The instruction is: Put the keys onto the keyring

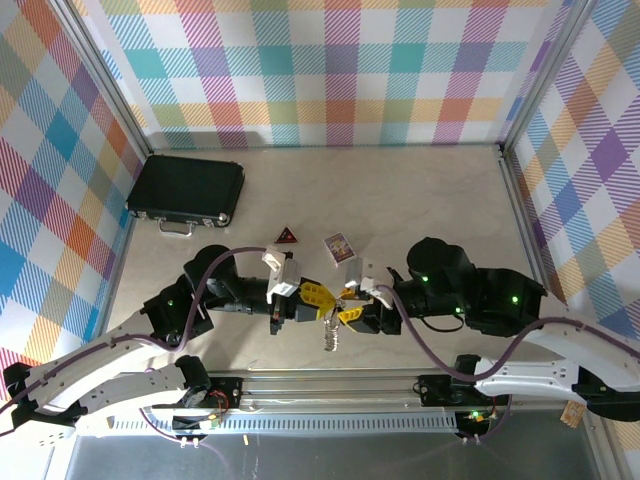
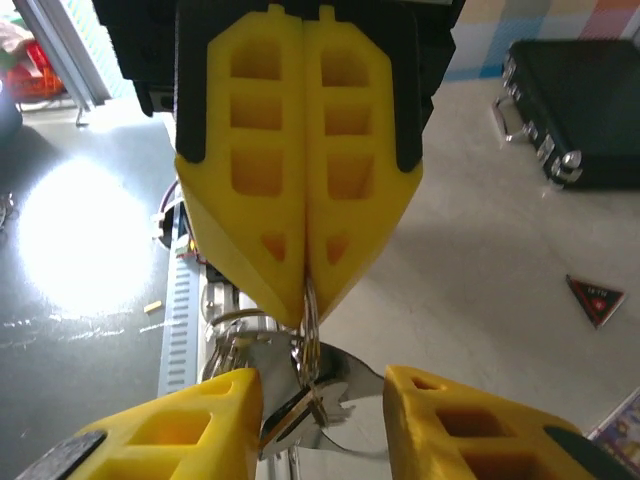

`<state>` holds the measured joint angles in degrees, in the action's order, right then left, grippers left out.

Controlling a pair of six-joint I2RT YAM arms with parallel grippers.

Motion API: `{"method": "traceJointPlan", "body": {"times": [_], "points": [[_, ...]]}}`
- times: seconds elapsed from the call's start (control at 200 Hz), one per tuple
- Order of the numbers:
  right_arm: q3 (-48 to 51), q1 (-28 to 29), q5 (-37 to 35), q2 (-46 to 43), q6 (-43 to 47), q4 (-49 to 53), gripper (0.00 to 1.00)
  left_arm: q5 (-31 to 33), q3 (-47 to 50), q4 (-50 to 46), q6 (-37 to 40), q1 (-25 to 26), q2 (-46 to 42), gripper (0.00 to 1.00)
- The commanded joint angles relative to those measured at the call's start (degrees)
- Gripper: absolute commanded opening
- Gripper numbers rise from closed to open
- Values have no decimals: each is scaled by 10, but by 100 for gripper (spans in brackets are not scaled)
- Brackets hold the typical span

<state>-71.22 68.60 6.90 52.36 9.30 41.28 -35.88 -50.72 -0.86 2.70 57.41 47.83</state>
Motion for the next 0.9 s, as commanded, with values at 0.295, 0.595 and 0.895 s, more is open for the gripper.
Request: {"method": "traceJointPlan", "body": {"times": [0.295,0.595,0.895], "points": [[53,3,17,-43,-55,-135,33,-34,24,119,-40,6,-10,0],[60,2,12,-45,-51,-142,11,-37,34,155,-56,6,-11,0],[43,2,-38,-30,1,-98,0,45,26,38,36,5,-9,4]]}}
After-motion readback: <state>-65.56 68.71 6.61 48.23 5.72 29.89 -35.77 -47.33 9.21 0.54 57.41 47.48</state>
